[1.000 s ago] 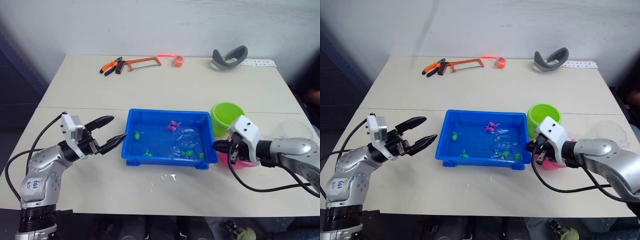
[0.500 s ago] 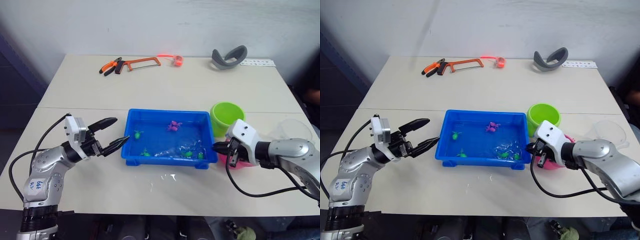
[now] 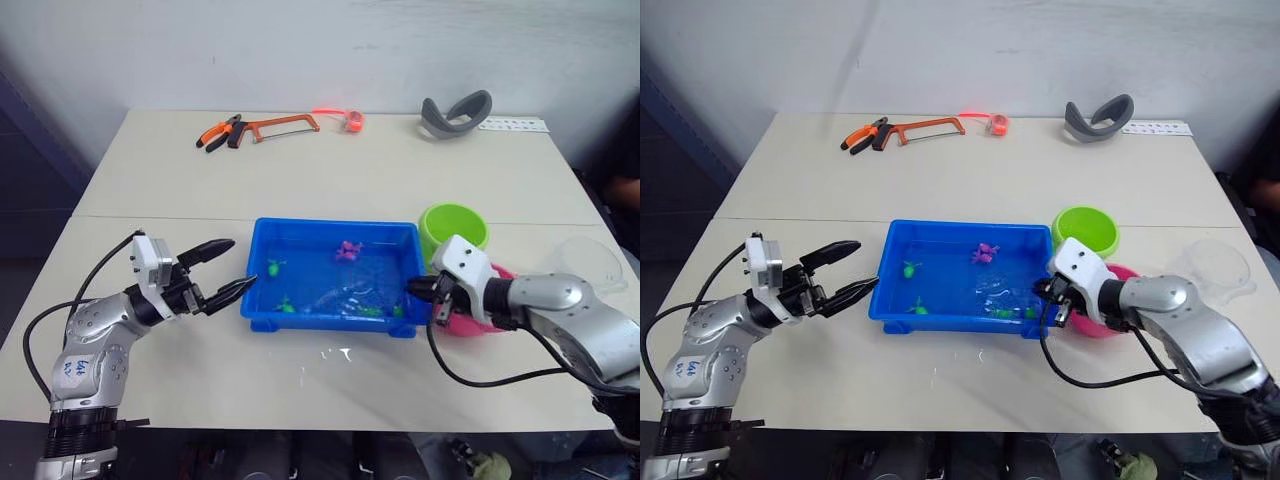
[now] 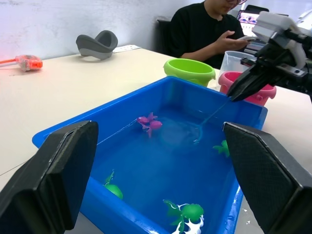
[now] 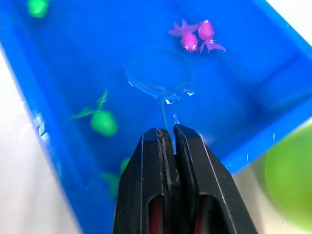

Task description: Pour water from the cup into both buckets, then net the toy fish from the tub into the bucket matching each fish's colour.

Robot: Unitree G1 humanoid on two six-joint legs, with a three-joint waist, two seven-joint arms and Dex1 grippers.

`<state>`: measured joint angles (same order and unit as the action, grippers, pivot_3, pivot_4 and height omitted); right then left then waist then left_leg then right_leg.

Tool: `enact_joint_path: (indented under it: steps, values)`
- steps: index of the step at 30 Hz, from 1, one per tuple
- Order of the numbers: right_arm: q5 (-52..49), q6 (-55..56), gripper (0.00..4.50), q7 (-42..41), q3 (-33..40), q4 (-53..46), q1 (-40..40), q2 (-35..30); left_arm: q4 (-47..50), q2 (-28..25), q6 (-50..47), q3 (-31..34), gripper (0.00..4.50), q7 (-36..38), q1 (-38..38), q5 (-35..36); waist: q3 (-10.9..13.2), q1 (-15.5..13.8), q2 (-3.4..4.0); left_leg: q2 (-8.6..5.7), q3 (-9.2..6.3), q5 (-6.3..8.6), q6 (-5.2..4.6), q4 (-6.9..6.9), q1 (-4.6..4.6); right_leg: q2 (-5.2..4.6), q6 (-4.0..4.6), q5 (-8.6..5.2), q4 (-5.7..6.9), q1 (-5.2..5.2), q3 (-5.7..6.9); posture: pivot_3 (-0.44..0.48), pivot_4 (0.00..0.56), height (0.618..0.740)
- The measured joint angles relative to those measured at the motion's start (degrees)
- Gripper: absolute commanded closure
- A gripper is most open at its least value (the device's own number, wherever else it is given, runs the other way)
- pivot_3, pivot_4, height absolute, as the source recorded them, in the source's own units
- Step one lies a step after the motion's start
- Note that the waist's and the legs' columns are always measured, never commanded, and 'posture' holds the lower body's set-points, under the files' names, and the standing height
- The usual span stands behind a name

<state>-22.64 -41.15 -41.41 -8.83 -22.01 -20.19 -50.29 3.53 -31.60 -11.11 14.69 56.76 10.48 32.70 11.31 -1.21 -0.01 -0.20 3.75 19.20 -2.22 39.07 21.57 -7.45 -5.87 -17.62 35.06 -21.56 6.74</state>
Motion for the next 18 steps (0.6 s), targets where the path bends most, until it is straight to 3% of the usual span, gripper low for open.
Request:
enact_joint_path:
  steps: [18]
  values:
    - [6.26,3.22,4.50,-0.87,-0.17,0.36,-0.85,4.13,0.27,-0.50,-1.52,-1.34,0.06,0.36,2.18,-0.05,0.00,0.01,0.00,0.00,0.00,0.00,0.00,-0.03,0.00,0.02,0.00,0.00,0.03,0.01,0.01,0.000,0.150,0.740]
